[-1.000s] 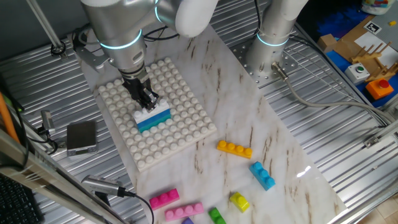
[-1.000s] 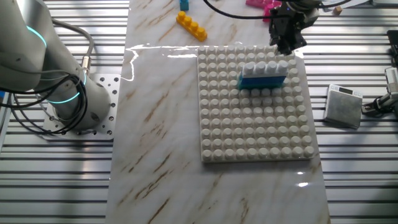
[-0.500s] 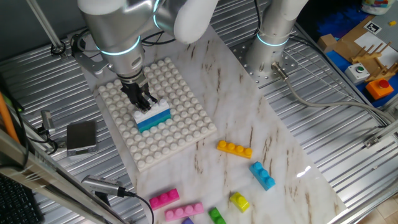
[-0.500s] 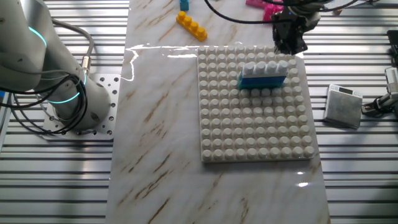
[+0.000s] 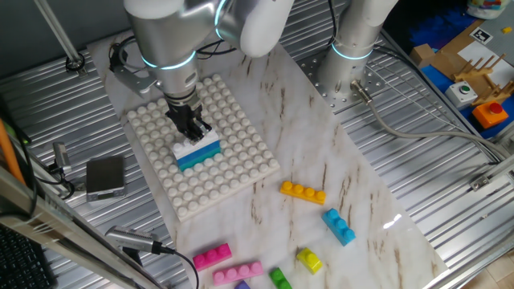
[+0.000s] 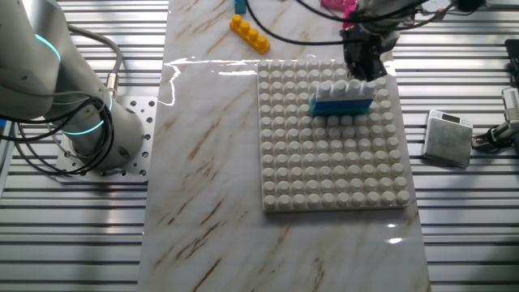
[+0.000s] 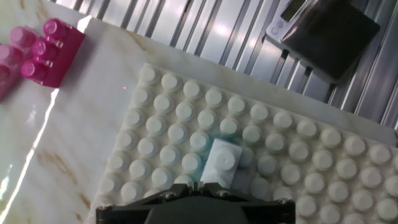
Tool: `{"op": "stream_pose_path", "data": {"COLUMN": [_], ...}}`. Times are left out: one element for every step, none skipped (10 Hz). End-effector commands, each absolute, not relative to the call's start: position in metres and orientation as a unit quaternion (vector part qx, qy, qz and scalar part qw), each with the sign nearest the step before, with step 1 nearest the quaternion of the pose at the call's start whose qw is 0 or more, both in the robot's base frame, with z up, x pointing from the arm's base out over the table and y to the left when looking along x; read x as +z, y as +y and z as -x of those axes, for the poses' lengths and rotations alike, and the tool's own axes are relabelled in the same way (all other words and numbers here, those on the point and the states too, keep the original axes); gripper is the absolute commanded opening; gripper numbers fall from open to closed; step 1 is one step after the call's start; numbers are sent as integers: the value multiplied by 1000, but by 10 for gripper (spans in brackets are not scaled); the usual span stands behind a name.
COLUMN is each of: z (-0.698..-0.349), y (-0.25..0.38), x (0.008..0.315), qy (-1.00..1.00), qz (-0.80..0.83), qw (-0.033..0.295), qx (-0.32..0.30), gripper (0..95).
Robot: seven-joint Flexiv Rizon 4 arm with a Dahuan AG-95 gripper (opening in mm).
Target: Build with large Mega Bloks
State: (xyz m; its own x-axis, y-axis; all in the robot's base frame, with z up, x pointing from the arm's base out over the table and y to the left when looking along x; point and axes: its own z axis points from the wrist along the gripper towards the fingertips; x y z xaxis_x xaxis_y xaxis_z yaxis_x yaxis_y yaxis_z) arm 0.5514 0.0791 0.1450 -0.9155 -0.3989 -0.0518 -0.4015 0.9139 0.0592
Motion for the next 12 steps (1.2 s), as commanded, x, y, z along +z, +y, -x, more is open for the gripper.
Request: {"op": "stream_pose_path", "data": {"z": [-555, -555, -555, -553, -552, -551, -551, -552, -556, -559, -560, -560], "y": [79, 78, 78, 77, 77, 76, 75, 75, 75, 75, 75, 74], "x": [141, 141, 141, 143, 145, 147, 148, 149, 150, 151, 150, 148], "qy": [978, 978, 978, 978, 978, 978, 978, 978, 978, 978, 978, 978], "qz": [206, 205, 205, 207, 207, 207, 206, 206, 205, 205, 204, 204], "qw": [21, 22, 22, 24, 23, 23, 23, 24, 24, 22, 23, 24], "qx": [33, 35, 34, 34, 34, 32, 32, 30, 28, 24, 23, 22], "gripper": [0, 0, 0, 0, 0, 0, 0, 0, 0, 0, 0, 0]}}
